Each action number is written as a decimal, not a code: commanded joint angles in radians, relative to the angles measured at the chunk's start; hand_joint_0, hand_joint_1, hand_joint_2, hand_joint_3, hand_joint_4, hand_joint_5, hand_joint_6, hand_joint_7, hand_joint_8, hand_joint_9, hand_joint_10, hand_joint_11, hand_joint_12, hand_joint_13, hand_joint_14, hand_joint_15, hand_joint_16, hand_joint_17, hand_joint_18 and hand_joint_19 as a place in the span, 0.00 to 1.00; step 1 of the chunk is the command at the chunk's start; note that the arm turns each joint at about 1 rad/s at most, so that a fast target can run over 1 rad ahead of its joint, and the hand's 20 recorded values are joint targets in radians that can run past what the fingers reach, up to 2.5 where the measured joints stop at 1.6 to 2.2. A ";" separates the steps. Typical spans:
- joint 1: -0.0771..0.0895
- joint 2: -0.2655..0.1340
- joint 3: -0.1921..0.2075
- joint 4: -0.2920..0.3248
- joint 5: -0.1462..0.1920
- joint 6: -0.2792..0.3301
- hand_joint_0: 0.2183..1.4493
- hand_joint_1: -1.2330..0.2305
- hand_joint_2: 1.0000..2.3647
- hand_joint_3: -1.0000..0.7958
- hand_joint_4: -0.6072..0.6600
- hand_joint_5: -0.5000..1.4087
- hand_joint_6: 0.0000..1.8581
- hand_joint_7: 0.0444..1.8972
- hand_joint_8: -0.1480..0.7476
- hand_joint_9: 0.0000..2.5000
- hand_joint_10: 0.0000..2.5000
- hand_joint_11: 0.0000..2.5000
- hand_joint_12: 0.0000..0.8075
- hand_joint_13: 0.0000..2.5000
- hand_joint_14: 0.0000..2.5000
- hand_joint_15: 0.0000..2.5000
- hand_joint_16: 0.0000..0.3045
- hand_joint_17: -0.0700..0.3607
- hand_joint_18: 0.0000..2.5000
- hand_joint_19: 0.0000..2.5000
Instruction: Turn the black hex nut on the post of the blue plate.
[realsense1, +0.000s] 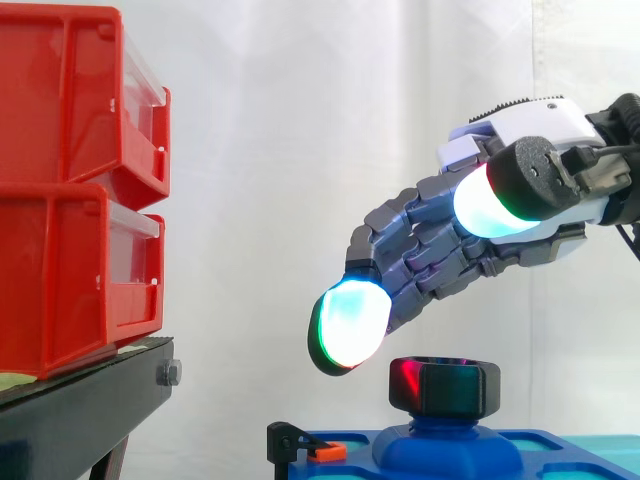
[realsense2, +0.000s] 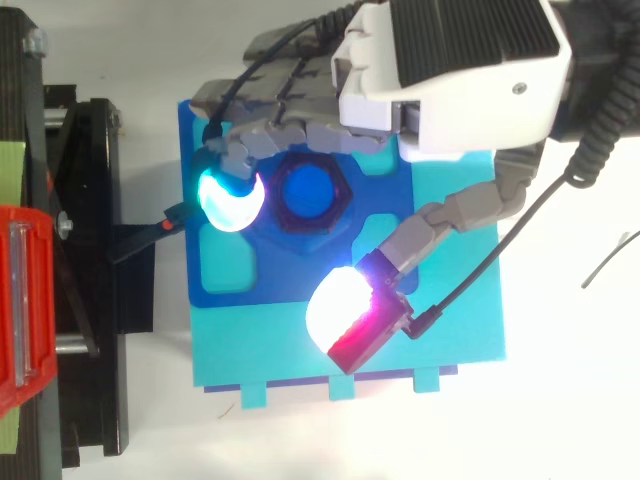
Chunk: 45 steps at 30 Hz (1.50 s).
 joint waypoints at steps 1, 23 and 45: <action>0.005 0.000 -0.014 0.020 0.002 0.002 0.16 0.54 0.00 0.28 0.86 0.13 0.27 0.40 0.67 0.08 0.00 0.02 0.69 0.10 0.00 0.15 0.22 0.52 0.02 0.12; -0.001 0.000 -0.017 0.012 -0.004 0.003 0.16 0.57 0.00 0.28 0.86 0.13 0.27 0.41 0.68 0.09 0.00 0.01 0.69 0.11 0.00 0.16 0.22 0.52 0.03 0.12; -0.014 0.000 -0.017 0.012 -0.018 0.003 0.17 0.57 0.00 0.28 0.85 0.13 0.27 0.42 0.69 0.09 0.00 0.02 0.69 0.11 0.00 0.15 0.22 0.52 0.03 0.12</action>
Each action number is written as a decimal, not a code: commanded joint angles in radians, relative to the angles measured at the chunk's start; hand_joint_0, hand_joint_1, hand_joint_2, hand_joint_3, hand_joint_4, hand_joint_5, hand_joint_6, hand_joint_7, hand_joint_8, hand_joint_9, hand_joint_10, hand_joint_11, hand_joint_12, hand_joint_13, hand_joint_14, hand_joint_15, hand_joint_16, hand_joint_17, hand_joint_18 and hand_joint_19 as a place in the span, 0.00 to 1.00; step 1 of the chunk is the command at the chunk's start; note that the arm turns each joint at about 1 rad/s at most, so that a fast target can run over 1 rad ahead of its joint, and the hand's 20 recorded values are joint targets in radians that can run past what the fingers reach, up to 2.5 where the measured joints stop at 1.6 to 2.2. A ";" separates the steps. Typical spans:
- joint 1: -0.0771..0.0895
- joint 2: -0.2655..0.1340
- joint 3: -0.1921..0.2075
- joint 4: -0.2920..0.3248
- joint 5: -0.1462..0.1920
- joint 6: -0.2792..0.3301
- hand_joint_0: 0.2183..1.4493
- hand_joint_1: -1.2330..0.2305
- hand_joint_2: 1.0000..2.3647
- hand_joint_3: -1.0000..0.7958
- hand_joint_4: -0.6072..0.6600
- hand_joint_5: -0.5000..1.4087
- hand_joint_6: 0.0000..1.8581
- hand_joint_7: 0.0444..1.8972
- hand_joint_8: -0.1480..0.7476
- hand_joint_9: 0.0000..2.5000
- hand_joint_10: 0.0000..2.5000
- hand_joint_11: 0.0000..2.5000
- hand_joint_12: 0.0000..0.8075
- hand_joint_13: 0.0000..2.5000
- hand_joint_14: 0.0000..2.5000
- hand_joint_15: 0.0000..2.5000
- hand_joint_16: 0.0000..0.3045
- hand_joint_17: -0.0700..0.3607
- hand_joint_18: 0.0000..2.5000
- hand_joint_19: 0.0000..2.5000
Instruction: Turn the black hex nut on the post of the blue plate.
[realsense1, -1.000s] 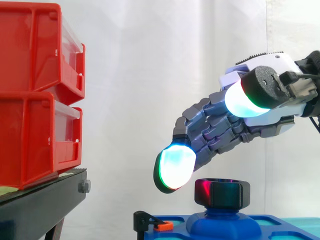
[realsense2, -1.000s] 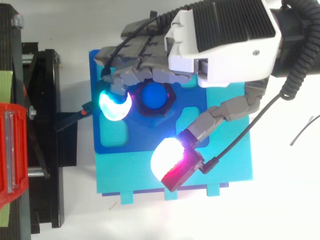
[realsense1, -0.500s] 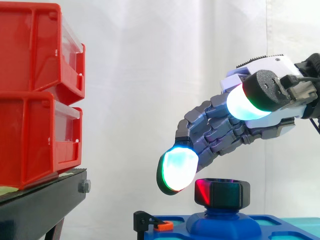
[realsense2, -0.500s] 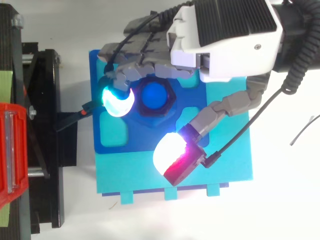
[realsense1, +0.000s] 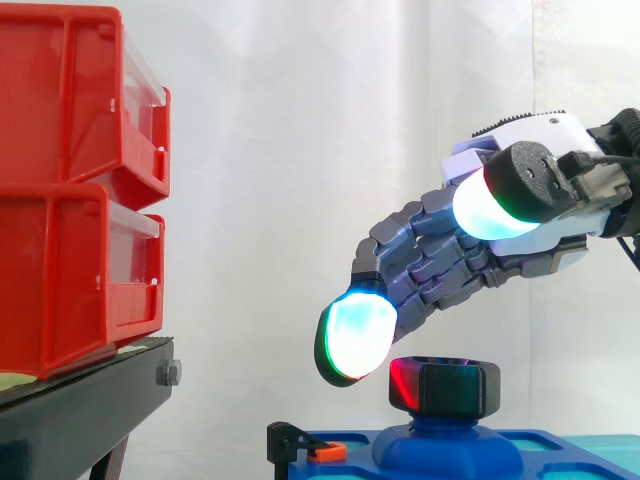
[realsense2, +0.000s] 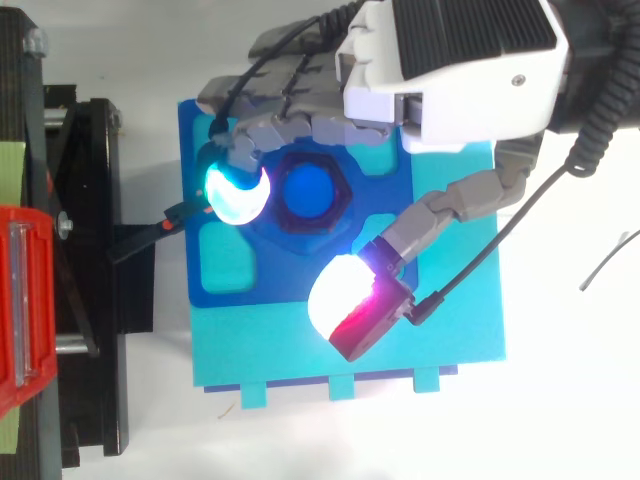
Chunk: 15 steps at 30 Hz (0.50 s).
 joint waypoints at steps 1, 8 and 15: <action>-0.002 0.000 0.001 -0.003 0.000 0.001 0.17 0.57 0.00 0.28 0.85 0.13 0.27 0.42 0.69 0.09 0.00 0.02 0.69 0.11 0.00 0.16 0.22 0.52 0.03 0.12; -0.004 0.000 0.000 -0.005 0.000 0.000 0.17 0.57 0.00 0.28 0.86 0.13 0.27 0.42 0.69 0.09 0.00 0.02 0.69 0.11 0.00 0.16 0.22 0.52 0.03 0.12; -0.007 0.000 0.000 -0.006 0.000 -0.002 0.17 0.57 0.00 0.28 0.86 0.13 0.27 0.42 0.69 0.09 0.00 0.02 0.70 0.11 0.00 0.16 0.22 0.52 0.03 0.12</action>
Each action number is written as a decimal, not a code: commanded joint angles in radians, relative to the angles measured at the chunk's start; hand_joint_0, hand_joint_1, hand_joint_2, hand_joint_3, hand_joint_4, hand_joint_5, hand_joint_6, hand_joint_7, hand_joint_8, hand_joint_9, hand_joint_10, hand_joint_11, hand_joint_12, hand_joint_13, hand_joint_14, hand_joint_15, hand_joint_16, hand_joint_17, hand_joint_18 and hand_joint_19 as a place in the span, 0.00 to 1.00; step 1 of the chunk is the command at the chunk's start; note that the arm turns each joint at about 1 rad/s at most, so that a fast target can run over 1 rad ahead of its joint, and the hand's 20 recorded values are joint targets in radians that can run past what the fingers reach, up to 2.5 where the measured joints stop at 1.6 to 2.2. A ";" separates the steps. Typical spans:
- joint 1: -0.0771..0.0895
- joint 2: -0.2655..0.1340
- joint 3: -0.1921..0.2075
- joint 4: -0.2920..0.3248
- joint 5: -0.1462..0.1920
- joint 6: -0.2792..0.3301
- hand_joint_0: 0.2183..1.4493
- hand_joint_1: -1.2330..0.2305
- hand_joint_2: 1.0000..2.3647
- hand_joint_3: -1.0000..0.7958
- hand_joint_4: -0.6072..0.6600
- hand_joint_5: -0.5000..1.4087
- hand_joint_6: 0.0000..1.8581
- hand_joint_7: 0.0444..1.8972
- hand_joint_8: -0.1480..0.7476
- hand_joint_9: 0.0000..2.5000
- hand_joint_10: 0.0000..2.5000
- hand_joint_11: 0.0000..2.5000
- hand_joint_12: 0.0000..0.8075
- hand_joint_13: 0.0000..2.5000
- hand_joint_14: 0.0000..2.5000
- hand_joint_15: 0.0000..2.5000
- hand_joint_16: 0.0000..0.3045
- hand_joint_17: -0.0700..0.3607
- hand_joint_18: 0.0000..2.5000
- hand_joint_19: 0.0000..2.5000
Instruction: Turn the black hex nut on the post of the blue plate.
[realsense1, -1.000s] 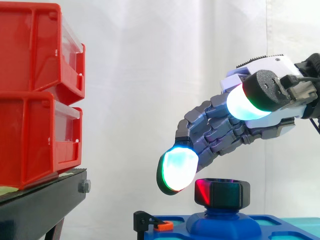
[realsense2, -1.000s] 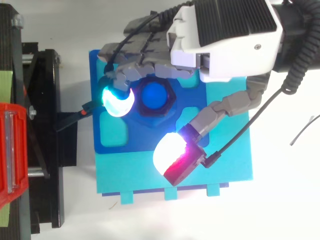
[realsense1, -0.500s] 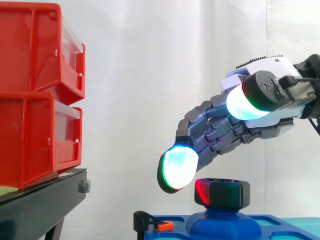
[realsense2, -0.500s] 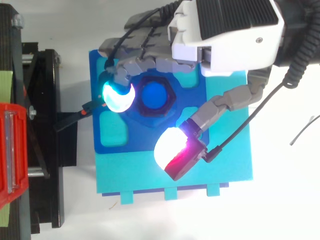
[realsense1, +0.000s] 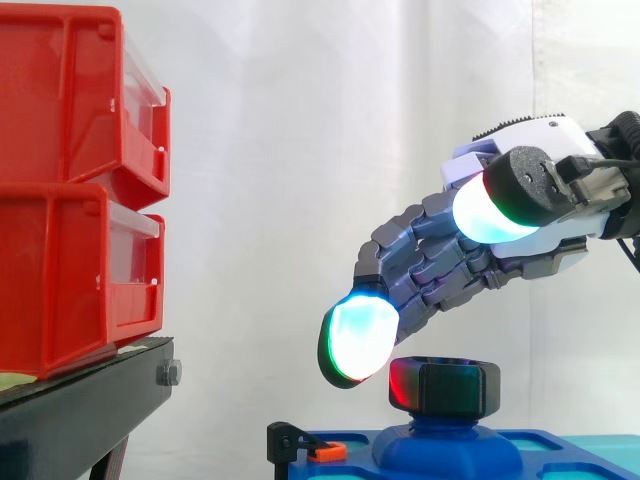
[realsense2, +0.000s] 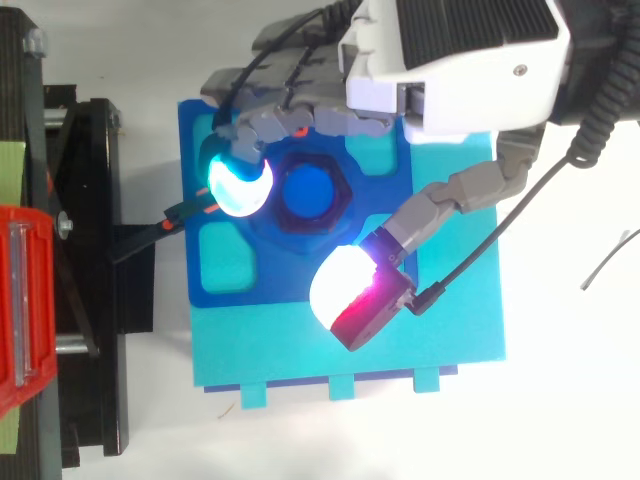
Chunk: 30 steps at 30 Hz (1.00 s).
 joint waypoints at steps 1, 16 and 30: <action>-0.002 0.000 0.000 -0.001 0.000 -0.001 0.17 0.57 0.00 0.28 0.85 0.12 0.27 0.42 0.69 0.09 0.00 0.02 0.70 0.11 0.00 0.16 0.22 0.52 0.04 0.12; -0.010 0.000 0.000 -0.001 -0.021 -0.001 0.17 0.57 0.00 0.28 0.86 0.12 0.27 0.42 0.69 0.10 0.00 0.02 0.70 0.12 0.00 0.16 0.22 0.52 0.04 0.13; -0.022 0.000 0.000 -0.002 -0.040 -0.001 0.17 0.57 0.00 0.28 0.86 0.12 0.27 0.42 0.69 0.10 0.00 0.02 0.70 0.12 0.00 0.17 0.23 0.52 0.05 0.13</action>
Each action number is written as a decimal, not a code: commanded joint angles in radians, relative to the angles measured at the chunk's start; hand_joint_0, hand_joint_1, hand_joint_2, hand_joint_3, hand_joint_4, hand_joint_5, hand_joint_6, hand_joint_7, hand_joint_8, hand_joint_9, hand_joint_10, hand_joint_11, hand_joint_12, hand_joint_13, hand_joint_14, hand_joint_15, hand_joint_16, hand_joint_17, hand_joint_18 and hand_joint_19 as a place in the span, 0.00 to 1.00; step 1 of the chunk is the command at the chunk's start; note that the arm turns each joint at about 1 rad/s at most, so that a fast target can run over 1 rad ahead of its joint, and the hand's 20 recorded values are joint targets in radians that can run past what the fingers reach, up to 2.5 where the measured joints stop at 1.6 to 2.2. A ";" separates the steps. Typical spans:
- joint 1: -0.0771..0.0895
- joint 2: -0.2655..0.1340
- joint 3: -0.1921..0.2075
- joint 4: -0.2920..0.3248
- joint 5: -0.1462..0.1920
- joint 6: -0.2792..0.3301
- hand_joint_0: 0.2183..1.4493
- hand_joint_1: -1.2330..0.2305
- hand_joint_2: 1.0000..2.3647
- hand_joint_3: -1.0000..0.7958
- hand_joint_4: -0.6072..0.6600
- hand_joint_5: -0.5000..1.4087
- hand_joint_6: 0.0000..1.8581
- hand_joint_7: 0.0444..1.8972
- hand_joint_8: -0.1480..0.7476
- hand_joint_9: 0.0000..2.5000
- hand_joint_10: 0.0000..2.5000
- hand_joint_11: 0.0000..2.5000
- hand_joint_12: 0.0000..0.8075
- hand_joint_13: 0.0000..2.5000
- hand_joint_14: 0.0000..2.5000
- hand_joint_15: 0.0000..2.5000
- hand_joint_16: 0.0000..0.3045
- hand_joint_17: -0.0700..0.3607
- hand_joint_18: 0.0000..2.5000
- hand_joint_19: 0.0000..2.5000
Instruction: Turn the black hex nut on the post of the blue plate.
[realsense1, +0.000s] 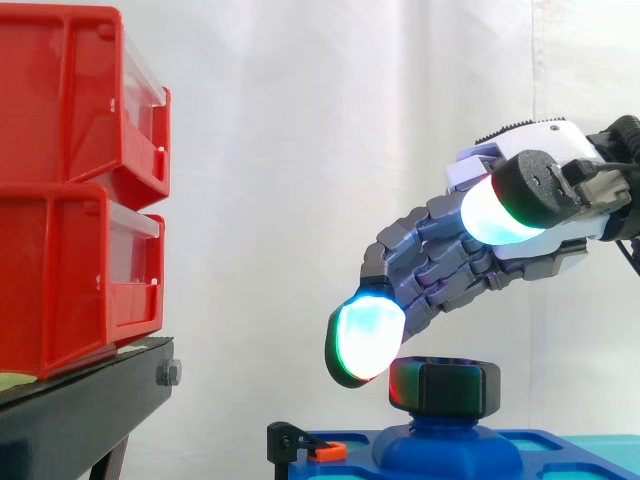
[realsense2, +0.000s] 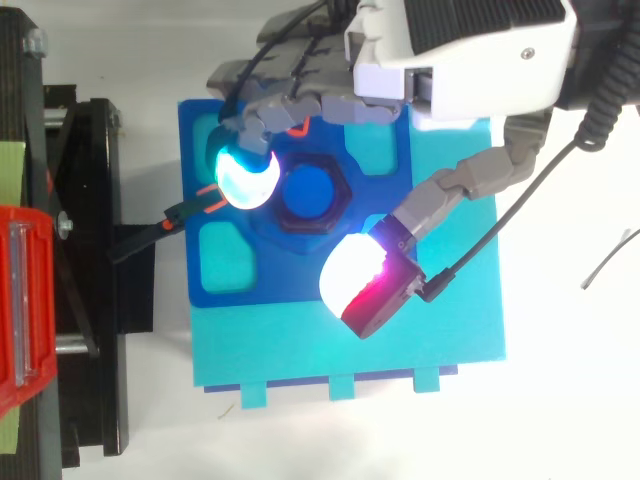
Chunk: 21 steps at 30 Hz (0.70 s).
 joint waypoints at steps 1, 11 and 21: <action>-0.004 0.002 0.000 0.000 -0.006 0.001 0.17 0.57 0.00 0.28 0.86 0.12 0.27 0.42 0.69 0.10 0.00 0.02 0.70 0.13 0.00 0.17 0.23 0.52 0.05 0.13; -0.018 0.000 0.000 0.000 -0.032 -0.001 0.17 0.57 0.00 0.28 0.86 0.12 0.27 0.41 0.70 0.10 0.00 0.02 0.70 0.13 0.00 0.17 0.23 0.52 0.06 0.13; -0.034 0.000 0.000 0.000 -0.058 -0.001 0.17 0.57 0.00 0.28 0.86 0.12 0.27 0.41 0.70 0.10 0.00 0.02 0.70 0.13 0.00 0.17 0.22 0.52 0.06 0.13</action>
